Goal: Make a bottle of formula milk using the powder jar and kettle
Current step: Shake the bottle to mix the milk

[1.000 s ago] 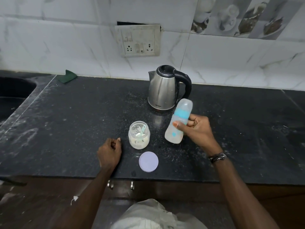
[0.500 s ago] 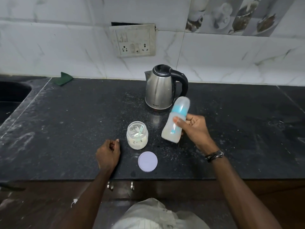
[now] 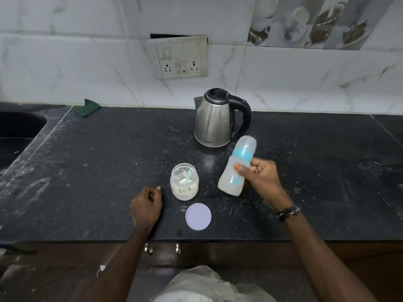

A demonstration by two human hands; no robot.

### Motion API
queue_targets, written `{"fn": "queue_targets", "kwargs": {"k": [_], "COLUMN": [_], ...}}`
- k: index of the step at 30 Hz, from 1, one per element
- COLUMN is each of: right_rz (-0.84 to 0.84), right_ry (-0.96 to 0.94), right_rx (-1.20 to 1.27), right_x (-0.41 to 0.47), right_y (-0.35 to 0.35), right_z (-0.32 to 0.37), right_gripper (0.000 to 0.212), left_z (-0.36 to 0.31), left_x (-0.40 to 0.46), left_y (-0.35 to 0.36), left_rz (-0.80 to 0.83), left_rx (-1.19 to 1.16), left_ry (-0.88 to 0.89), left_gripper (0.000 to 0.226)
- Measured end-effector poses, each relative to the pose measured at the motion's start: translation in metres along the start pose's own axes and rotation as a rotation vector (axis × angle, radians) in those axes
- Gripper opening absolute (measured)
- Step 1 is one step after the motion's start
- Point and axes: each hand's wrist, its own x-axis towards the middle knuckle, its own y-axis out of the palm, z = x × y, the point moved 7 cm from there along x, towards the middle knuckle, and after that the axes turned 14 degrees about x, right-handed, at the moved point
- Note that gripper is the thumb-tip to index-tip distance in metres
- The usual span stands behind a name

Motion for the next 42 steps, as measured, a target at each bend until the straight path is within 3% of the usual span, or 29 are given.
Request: {"fn": "queue_targets", "kwargs": {"k": [5, 8, 9, 12, 15, 16, 20, 23, 27, 29, 31, 35, 39, 42], "right_rz": [-0.177, 0.032, 0.022, -0.197, -0.029, -0.002, -0.184, 0.008, -0.214, -0.108, 0.015, -0.187, -0.021, -0.226], "right_ry": [-0.079, 0.01, -0.005, -0.08, -0.025, -0.021, -0.081, -0.018, -0.1, -0.038, 0.001, -0.064, 0.009, -0.051], "right_rx": [0.189, 0.009, 0.03, 0.204, 0.014, 0.005, 0.165, -0.023, 0.19, 0.078, -0.015, 0.173, 0.025, 0.207], "right_x": [0.0, -0.004, -0.003, -0.001, -0.001, -0.003, -0.001, -0.003, 0.001, 0.003, 0.0, 0.003, 0.001, 0.004], "right_y": [-0.013, 0.001, 0.0, -0.014, -0.003, -0.002, -0.012, 0.001, -0.013, -0.006, 0.002, -0.011, -0.001, -0.014], "right_z": [0.008, 0.004, 0.005, 0.01, 0.003, 0.002, 0.009, 0.002, 0.008, 0.004, 0.001, 0.008, 0.0, 0.002], "right_gripper": [0.047, 0.02, 0.018, 0.02, 0.012, 0.014, 0.039, 0.021, 0.014, 0.013, 0.019, 0.053, 0.022, 0.033], "left_z": [0.0, -0.002, -0.002, -0.002, -0.003, -0.003, -0.002, -0.002, -0.002, -0.001, -0.001, -0.002, -0.001, -0.002], "left_x": [0.0, -0.001, 0.0, -0.001, -0.002, -0.001, -0.001, -0.001, -0.002, -0.002, 0.0, -0.001, 0.001, 0.0], "left_y": [0.0, -0.002, -0.002, -0.002, -0.003, -0.004, -0.003, -0.003, -0.002, -0.002, -0.002, -0.001, -0.001, -0.001], "left_rz": [0.0, -0.01, -0.008, -0.003, 0.0, 0.001, 0.002, 0.006, 0.0, 0.002, 0.0, 0.005, 0.018, 0.011], "left_rx": [0.007, 0.012, 0.008, -0.004, -0.001, -0.001, 0.004, 0.012, 0.015, 0.021, 0.022, 0.027, 0.032, 0.027], "left_ry": [0.005, 0.007, 0.01, 0.009, 0.007, 0.009, -0.002, 0.002, -0.003, -0.011, -0.007, -0.004, 0.007, 0.003], "left_gripper": [0.029, 0.029, 0.029, 0.029, 0.029, 0.029, 0.029, 0.029, 0.029, 0.029, 0.029, 0.029, 0.03, 0.03]}}
